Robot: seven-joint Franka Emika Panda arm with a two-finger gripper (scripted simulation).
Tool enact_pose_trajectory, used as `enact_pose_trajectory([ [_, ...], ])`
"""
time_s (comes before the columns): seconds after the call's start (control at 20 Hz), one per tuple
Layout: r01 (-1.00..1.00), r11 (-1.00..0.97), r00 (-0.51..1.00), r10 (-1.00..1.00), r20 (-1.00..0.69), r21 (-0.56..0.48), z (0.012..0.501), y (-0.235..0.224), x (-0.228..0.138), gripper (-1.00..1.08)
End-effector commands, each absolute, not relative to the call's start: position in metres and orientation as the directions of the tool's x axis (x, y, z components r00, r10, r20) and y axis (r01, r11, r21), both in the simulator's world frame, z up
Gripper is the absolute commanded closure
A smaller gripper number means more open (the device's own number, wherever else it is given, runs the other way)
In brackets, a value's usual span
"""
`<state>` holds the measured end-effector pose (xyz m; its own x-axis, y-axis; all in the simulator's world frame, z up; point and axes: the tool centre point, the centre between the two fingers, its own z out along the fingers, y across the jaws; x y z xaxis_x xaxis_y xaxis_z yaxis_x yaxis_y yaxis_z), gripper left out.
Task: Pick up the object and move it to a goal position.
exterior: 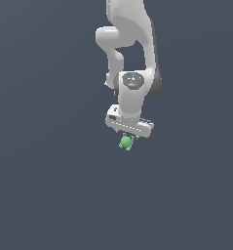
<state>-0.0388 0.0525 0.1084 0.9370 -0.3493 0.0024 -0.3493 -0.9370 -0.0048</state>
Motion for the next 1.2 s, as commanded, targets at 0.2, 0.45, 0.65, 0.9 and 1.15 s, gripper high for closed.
enact_pose_trajectory([
  [0.2, -0.415, -0.91, 0.91, -0.415, 0.001, -0.001, 0.094, 0.059, -0.05, -0.92],
  [0.45, -0.432, -0.902, 0.902, -0.432, 0.0, 0.0, 0.09, 0.061, -0.053, -0.92],
  [0.65, -0.429, -0.903, 0.903, -0.429, 0.0, 0.0, 0.089, 0.061, -0.053, -0.92],
  [0.9, -0.43, -0.903, 0.903, -0.43, 0.0, 0.0, 0.074, 0.061, -0.053, -0.92],
  [1.15, -0.432, -0.902, 0.902, -0.432, 0.0, 0.0, 0.05, 0.061, -0.054, -0.92],
])
